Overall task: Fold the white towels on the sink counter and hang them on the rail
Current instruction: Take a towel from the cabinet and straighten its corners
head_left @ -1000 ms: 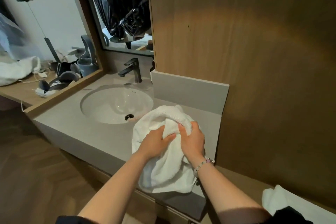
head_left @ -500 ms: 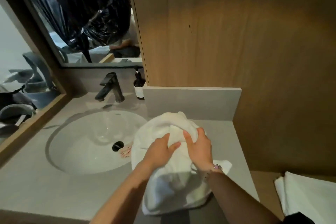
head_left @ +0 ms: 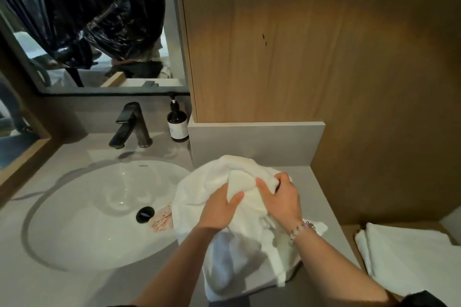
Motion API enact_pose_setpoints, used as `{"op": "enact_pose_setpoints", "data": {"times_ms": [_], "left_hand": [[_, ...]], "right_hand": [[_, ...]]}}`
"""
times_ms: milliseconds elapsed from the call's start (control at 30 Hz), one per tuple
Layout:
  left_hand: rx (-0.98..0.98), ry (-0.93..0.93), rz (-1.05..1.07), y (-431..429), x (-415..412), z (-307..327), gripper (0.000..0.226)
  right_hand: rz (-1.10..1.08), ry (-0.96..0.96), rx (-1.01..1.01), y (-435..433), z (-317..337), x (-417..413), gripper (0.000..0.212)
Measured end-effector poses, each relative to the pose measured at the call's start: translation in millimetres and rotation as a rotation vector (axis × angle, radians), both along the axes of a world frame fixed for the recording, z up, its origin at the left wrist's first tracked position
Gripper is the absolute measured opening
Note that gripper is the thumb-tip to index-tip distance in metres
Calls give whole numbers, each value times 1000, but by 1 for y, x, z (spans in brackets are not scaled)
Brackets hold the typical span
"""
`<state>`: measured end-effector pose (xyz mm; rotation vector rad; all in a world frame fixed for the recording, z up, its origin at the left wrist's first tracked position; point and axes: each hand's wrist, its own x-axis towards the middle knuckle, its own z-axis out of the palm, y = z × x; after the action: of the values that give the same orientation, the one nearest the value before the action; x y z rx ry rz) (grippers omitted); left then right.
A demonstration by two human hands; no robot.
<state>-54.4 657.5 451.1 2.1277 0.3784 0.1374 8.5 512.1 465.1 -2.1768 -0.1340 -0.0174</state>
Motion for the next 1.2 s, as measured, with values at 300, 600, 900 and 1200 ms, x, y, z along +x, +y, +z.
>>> {"op": "enact_pose_setpoints", "data": {"times_ms": [300,600,900,1200], "left_hand": [[-5,78,265,0,6,-16,41],[-108,-4,495,-9,20,-20,41],[-188,-31,657,-19,34,-17,41],[356,114,640,-21,47,36,68]], "right_hand": [[-9,23,-16,-22,0,30,34],[97,151,-92,-89,-12,19,36],[345,315,-296,-122,-10,13,34],[435,209,-333,-118,7,31,25]]}}
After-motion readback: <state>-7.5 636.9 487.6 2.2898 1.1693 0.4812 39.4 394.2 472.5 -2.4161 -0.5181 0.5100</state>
